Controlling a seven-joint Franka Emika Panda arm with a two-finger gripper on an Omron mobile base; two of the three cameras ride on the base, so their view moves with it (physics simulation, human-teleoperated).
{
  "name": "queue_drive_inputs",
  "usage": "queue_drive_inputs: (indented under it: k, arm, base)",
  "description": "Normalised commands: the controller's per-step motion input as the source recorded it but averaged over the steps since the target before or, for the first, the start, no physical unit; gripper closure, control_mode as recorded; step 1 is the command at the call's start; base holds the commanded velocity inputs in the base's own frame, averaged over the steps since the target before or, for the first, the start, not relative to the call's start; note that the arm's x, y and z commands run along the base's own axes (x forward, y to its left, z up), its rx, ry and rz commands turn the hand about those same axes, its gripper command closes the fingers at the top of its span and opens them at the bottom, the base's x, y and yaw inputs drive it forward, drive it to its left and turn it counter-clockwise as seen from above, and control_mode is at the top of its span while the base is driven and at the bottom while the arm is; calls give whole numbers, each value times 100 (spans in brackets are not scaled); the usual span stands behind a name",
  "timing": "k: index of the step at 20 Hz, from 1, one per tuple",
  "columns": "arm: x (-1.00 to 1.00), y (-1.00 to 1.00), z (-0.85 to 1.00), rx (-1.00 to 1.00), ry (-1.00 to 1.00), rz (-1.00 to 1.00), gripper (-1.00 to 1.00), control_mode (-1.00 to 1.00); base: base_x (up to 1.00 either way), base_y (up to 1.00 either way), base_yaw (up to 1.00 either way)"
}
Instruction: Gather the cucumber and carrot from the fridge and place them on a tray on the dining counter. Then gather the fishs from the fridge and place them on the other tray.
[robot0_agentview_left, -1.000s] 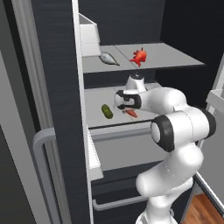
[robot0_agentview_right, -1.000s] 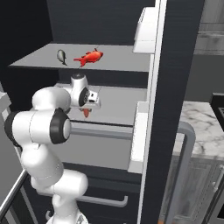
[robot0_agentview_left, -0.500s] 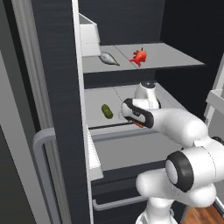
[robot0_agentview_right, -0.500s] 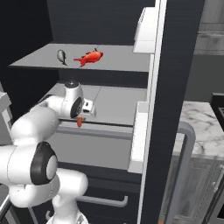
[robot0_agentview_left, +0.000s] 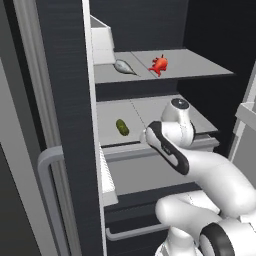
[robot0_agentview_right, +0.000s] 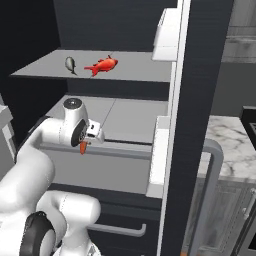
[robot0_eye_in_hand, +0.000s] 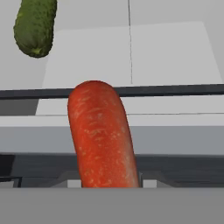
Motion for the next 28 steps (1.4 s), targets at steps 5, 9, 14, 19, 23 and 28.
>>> queue_drive_inputs:
  k: [5,9,14,19,23,28]
  arm:
    - [-16,0,13,2,4,-3,100,-100]
    - [-15,0,20,2,6,-3,100,-100]
    - [-27,0,21,3,7,-1,100,-100]
    - [-42,0,32,3,2,-1,100,-100]
    - [-43,0,41,1,1,-1,100,-100]
    - [-56,0,36,0,0,0,100,-100]
  base:
    - [0,0,0]
    - [0,0,0]
    - [0,0,0]
    - [0,0,0]
    - [0,0,0]
    - [0,0,0]
